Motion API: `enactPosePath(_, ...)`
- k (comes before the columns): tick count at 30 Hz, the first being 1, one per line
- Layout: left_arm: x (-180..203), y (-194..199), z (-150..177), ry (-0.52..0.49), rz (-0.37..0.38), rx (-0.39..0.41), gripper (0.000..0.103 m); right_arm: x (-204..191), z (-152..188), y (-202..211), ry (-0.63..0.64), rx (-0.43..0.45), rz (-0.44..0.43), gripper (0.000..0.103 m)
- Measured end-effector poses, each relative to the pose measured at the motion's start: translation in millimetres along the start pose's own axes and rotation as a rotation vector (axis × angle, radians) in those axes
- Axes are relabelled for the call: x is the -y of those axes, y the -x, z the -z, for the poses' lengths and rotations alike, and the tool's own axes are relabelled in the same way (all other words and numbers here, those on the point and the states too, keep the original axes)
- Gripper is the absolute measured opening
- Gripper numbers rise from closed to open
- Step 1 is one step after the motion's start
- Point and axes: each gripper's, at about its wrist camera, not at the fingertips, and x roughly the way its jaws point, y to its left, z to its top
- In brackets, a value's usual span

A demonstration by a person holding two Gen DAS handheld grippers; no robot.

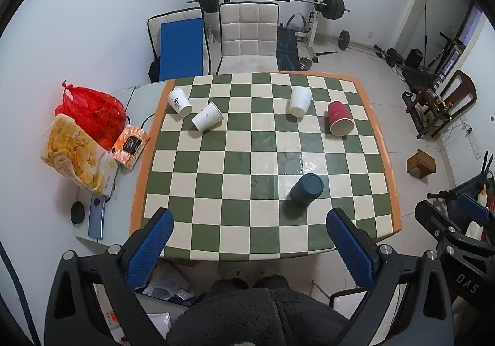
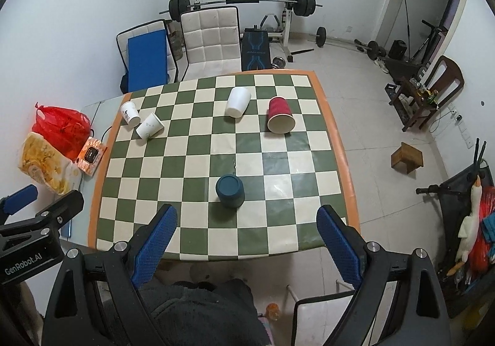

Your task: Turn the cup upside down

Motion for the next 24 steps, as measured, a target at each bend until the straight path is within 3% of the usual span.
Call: enactPosePath(24,15.7,17.6,5.7,-0.013,-0.016,0.048,0.101,6.7,0.7,14.9,0.02,0.037,-0.004,0.094)
